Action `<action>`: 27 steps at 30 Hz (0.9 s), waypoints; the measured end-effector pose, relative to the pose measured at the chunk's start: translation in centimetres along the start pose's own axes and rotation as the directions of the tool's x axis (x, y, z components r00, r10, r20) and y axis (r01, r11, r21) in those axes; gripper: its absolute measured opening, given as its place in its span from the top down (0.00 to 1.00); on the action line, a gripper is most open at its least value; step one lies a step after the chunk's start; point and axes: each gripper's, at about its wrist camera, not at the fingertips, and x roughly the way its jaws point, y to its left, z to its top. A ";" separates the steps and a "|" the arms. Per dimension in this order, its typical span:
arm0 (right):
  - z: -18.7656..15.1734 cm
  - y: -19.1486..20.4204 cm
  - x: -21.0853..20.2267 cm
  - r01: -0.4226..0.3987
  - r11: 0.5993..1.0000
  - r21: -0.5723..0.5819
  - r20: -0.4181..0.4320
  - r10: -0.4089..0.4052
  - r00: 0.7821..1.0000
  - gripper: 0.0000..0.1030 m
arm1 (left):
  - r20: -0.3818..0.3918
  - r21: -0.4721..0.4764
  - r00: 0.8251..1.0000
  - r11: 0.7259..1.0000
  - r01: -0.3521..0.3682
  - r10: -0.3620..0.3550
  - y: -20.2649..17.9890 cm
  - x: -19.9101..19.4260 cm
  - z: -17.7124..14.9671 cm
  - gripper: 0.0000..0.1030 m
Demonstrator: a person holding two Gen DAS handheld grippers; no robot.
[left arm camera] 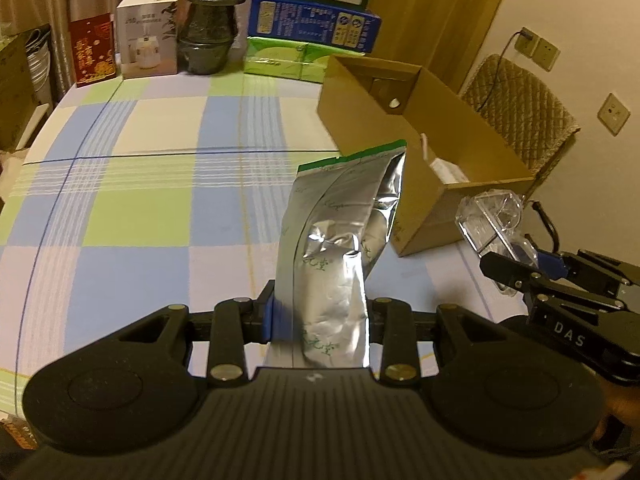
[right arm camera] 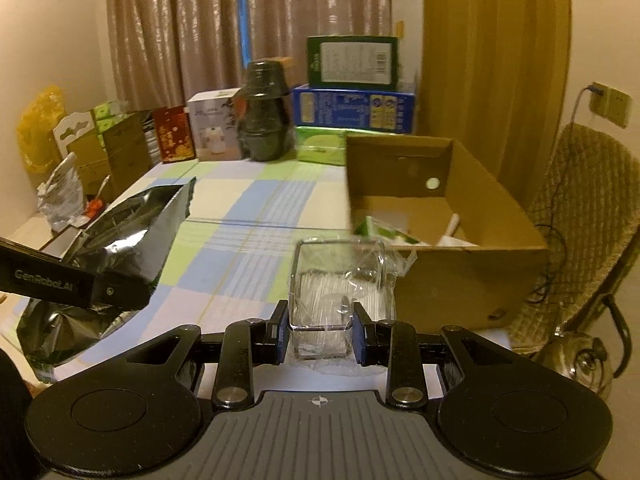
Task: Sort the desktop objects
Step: 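Carry the plastic holder and foil bag with both tools over the cardboard box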
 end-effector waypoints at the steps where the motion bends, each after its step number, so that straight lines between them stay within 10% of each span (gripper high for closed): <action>1: 0.0 -0.4 -0.2 0.010 1.000 0.007 0.002 -0.010 1.000 0.73 | 0.002 0.002 1.000 1.000 0.008 -0.008 -0.4 0.0 0.1 0.72; 27: -0.2 -9.6 -3.7 0.158 0.980 0.122 0.045 -0.165 0.985 0.73 | -0.027 0.098 0.989 0.985 0.145 -0.143 -10.6 3.2 3.1 0.72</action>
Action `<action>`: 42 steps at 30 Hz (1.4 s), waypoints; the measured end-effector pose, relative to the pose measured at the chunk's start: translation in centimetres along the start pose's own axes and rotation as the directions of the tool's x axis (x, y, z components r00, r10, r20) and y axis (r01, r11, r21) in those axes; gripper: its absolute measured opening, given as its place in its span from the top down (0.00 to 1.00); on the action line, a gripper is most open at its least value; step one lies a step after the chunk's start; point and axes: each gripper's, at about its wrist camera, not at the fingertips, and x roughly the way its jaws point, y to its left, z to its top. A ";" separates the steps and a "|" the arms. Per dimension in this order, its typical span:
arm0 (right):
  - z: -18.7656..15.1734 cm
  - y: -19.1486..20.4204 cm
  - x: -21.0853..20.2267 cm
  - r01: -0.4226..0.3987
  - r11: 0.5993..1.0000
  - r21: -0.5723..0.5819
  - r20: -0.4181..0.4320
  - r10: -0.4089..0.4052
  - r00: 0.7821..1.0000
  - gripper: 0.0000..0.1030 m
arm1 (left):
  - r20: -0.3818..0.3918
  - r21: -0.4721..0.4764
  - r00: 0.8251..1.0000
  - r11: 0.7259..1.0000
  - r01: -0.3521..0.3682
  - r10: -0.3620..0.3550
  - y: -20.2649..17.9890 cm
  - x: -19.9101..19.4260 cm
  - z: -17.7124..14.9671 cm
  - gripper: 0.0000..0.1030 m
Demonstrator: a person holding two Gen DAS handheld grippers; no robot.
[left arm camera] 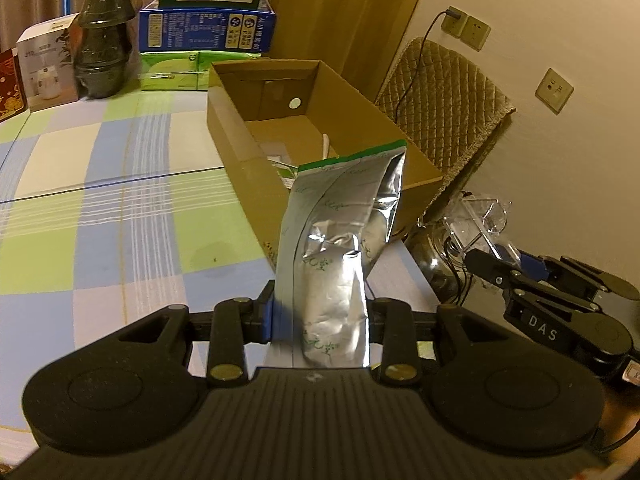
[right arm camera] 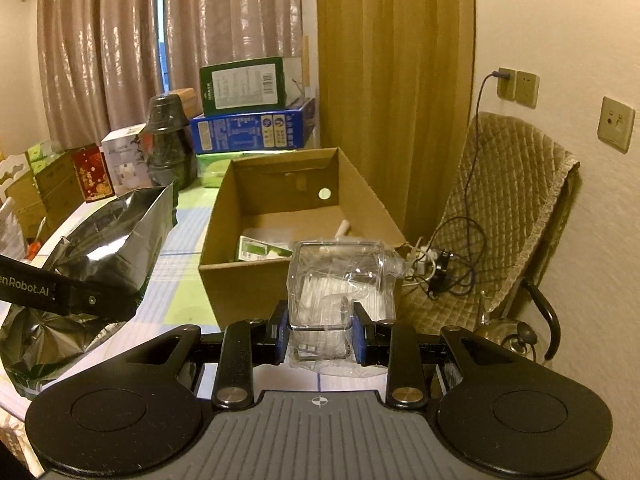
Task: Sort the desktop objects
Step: 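Carry the plastic holder and foil bag with both tools over the cardboard box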
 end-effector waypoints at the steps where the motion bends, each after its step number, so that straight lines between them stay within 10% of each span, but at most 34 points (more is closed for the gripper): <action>1: 0.1 -0.1 0.1 0.001 1.000 0.001 0.001 -0.001 1.000 0.73 | 0.000 0.004 1.000 1.000 -0.002 0.002 -0.1 0.1 0.1 0.72; 42: 10.6 -2.8 11.8 -0.062 0.991 -0.115 0.037 0.066 0.997 0.73 | 0.044 -0.152 0.999 0.988 0.014 -0.008 0.0 9.6 12.4 0.71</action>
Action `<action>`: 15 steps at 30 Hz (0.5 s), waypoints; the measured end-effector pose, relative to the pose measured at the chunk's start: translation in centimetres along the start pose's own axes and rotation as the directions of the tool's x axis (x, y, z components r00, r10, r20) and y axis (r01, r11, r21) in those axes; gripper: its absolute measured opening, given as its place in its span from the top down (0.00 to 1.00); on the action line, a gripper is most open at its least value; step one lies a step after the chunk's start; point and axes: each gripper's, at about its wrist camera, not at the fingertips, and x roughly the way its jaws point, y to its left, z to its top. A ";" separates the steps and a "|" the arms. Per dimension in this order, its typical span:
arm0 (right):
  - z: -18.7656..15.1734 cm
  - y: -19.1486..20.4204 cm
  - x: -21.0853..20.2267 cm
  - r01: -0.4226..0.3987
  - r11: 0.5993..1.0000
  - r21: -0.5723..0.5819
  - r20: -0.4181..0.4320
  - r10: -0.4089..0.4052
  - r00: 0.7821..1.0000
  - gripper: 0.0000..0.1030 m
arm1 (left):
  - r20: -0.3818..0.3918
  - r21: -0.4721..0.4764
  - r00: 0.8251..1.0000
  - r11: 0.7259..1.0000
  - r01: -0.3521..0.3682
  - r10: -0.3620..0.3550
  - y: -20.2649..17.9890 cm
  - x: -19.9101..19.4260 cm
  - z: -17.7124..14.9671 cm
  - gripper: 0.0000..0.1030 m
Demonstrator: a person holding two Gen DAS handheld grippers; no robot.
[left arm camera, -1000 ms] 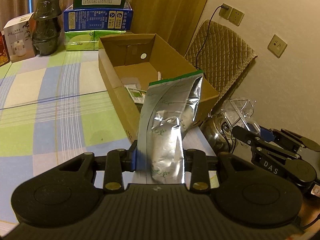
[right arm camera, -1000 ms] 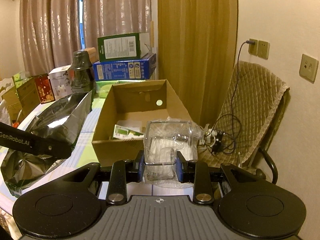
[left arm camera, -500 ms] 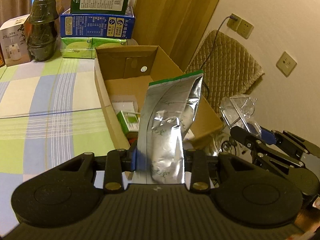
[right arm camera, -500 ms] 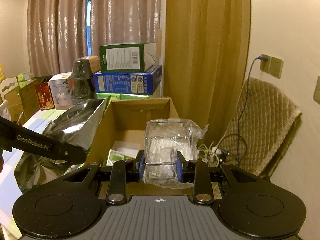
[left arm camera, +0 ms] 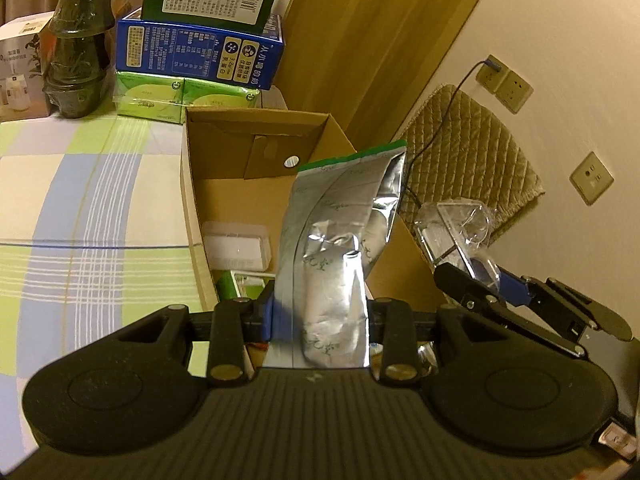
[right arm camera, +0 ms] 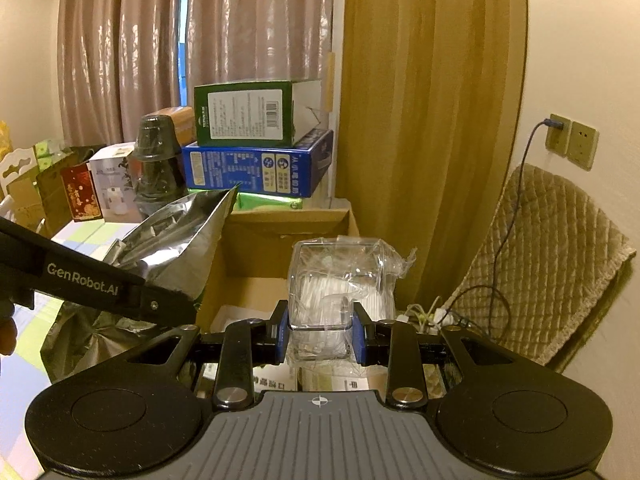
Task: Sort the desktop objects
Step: 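Carry the plastic holder and foil bag with both tools over the cardboard box, then open the left tool dropping the foil bag while the right tool releases the holder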
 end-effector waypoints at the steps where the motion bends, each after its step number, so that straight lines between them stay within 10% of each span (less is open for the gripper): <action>1: 0.1 0.0 0.3 -0.002 1.000 -0.003 -0.001 0.002 1.000 0.73 | 0.002 -0.003 1.000 1.000 0.000 0.000 0.1 0.3 0.2 0.71; 15: 0.6 -0.2 4.4 -0.004 1.000 -0.009 -0.019 0.004 1.000 0.73 | 0.034 -0.034 0.999 0.999 0.017 -0.016 1.5 3.7 3.4 0.61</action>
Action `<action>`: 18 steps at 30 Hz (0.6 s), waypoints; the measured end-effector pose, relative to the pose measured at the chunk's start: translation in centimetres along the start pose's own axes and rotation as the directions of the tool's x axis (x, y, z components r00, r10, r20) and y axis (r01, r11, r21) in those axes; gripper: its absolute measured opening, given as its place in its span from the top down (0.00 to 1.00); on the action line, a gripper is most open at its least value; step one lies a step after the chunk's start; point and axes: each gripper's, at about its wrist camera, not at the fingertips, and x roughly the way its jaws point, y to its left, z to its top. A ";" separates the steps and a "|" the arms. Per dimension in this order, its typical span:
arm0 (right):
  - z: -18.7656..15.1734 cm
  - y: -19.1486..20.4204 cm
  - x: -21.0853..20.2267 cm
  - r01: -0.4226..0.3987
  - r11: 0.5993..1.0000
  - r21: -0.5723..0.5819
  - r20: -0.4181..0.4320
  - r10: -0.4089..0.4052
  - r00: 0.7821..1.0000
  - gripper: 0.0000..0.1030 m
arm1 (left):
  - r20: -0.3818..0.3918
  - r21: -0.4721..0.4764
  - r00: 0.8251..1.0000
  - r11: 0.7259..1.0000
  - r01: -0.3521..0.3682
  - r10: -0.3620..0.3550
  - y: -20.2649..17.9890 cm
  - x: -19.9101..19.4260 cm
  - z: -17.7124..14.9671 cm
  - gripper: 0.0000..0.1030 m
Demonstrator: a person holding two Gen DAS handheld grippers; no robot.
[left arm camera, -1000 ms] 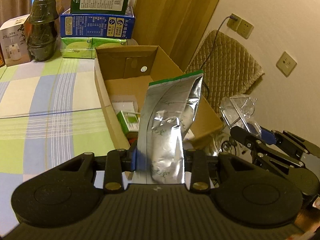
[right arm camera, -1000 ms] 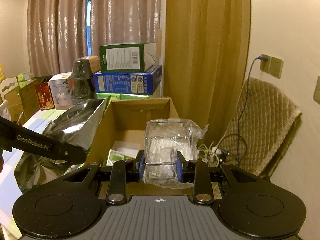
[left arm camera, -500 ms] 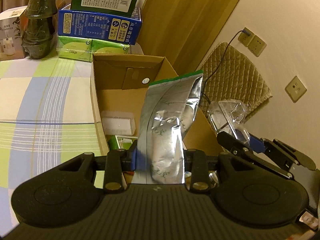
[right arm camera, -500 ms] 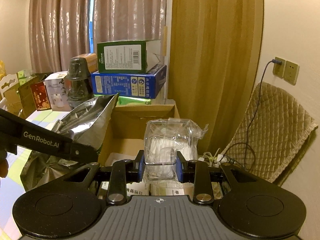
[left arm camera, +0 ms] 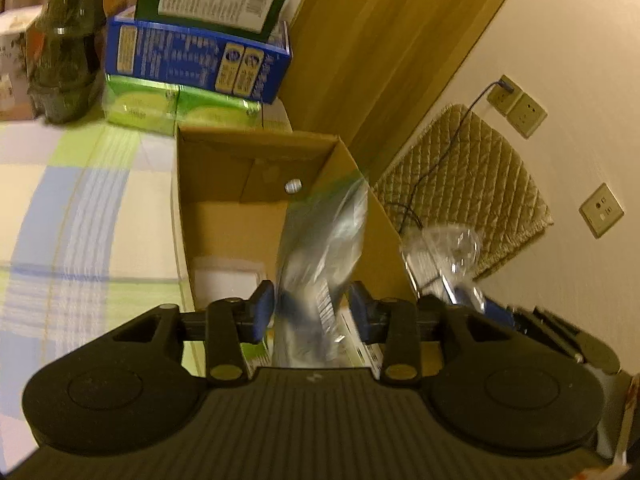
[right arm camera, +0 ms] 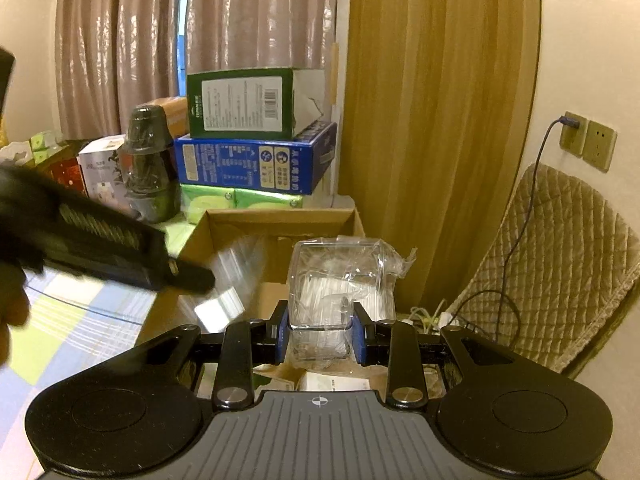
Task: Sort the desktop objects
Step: 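Open the left tool dropping the foil bag while the right tool releases the holder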
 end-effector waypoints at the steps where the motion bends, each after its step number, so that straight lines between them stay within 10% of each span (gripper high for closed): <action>1: -0.1 0.0 0.2 -0.003 1.000 0.001 -0.003 0.003 1.000 0.73 | 0.014 0.009 1.000 1.000 -0.003 0.003 0.1 -0.3 0.3 0.60; 8: -0.1 0.4 1.6 -0.053 0.999 0.002 0.009 0.052 0.999 0.72 | 0.054 0.013 0.997 0.998 -0.058 0.057 2.1 -2.5 0.0 0.53; 11: 0.0 0.5 1.8 -0.080 0.997 -0.006 0.022 0.080 0.997 0.48 | 0.061 0.017 0.994 0.996 -0.087 0.086 3.1 -3.5 -1.2 0.47; 18: -1.8 -0.2 -1.2 -0.049 0.997 0.058 0.005 0.049 0.999 0.35 | 0.061 0.003 0.991 0.993 -0.122 0.121 4.9 -6.0 -4.6 0.29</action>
